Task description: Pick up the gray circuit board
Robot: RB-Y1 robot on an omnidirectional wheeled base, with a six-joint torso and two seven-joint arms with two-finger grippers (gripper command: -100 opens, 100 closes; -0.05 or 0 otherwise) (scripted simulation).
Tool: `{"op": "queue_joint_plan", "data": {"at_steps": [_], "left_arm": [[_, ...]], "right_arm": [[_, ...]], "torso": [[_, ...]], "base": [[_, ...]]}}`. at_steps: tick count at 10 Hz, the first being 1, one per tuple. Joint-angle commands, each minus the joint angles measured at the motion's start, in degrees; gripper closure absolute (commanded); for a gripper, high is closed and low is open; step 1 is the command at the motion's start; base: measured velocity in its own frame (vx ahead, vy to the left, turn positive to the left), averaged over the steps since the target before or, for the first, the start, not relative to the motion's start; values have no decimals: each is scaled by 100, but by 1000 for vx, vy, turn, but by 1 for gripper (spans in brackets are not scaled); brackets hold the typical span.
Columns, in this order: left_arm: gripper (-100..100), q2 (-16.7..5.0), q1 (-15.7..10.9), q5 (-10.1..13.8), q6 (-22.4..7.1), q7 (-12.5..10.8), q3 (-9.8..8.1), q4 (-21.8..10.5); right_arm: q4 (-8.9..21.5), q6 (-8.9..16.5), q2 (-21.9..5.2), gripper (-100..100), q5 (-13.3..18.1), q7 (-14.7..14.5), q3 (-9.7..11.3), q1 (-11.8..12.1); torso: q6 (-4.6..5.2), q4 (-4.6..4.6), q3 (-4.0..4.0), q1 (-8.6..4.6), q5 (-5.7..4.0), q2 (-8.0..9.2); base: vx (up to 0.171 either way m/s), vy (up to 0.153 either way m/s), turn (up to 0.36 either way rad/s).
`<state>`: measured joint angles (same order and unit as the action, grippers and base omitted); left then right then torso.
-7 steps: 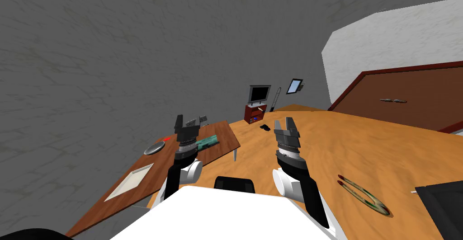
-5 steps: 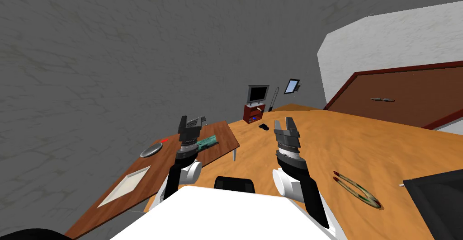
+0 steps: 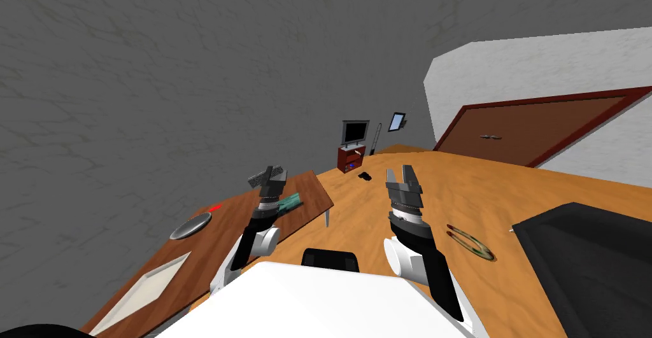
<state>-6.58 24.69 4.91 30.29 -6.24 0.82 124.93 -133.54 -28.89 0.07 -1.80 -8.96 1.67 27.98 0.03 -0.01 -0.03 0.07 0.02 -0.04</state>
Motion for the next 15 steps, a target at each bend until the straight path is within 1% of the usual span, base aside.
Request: {"op": "queue_joint_plan", "data": {"at_steps": [1, 2, 4, 5, 6, 7, 8, 9, 10, 11, 12, 13, 14, 15], "left_arm": [[-100, -164, -73, 155, -233, -72, -124, -286], [-100, -164, -73, 155, -233, -72, -124, -315], [-100, -340, -214, 403, -527, -189, -328, -759], [-100, -340, -214, 403, -545, -189, -328, -861], [-100, -412, -290, 539, -718, -253, -438, -1065], [-100, -412, -290, 539, -718, -253, -438, -1158], [-100, -476, -368, 681, -900, -319, -551, -1350], [-100, -476, -368, 681, -900, -319, -551, -1466], [-100, -534, -448, 830, -1090, -386, -666, -1688], [-100, -534, -448, 830, -1090, -386, -666, -1784], [-100, -591, -529, 983, -1289, -454, -781, -2018], [-100, -591, -529, 983, -1289, -454, -781, -2111], [-100, -647, -611, 1139, -1496, -522, -896, -2268], [-100, -647, -611, 1139, -1496, -522, -896, -2419]], "right_arm": [[0, 0, 0, 0, 0, 0, 0, 0], [0, 0, 0, 0, 0, 0, 0, 0], [0, 0, 0, 0, 0, 0, 0, 0], [0, 0, 0, 0, 0, 0, 0, 0], [0, 0, 0, 0, 0, 0, -1, 1], [0, 0, 0, 0, 0, 0, 0, 0], [0, 0, 0, 0, 0, 0, -1, 1], [0, 0, 0, 0, 0, 0, 0, 0], [0, 0, 0, 0, 0, 0, -1, 1], [0, 0, 0, 0, 0, 0, 0, 0], [0, 0, 0, 0, 0, 0, -1, 1], [0, 0, 0, 0, 0, 0, 0, 0], [0, 0, 0, 0, 0, 0, -1, 2], [0, 0, 0, 0, 0, 0, -1, 1]], "torso": [[0, 0, 0, 0, 0, 0], [-1, 0, 0, 1, 0, 1], [-1, 0, 0, 1, 0, 0], [0, 0, 0, 3, 0, 0], [-5, 0, 0, 4, 1, 0], [-1, 0, 0, 2, 0, 0], [-5, 0, 1, 1, 0, 1], [-1, 0, 0, 1, 0, 0], [-6, 0, 1, 3, 0, 1], [-2, 1, 1, 2, 0, 1], [-6, 0, 1, 2, 0, 1], [-1, 1, 1, 2, 0, 2], [-9, 1, 2, 4, 0, 3], [-2, 1, 1, 4, 0, 2]], "base": [[4, 17, -284], [1, 20, -111], [4, 19, -297], [2, 26, -112], [0, 17, -210], [-1, 19, -117], [0, 18, -272], [-1, 23, -144], [-1, 20, -240], [-2, 20, -150], [-7, 19, -316], [-5, 26, -105], [-2, 25, -223], [-2, 29, -135]]}}
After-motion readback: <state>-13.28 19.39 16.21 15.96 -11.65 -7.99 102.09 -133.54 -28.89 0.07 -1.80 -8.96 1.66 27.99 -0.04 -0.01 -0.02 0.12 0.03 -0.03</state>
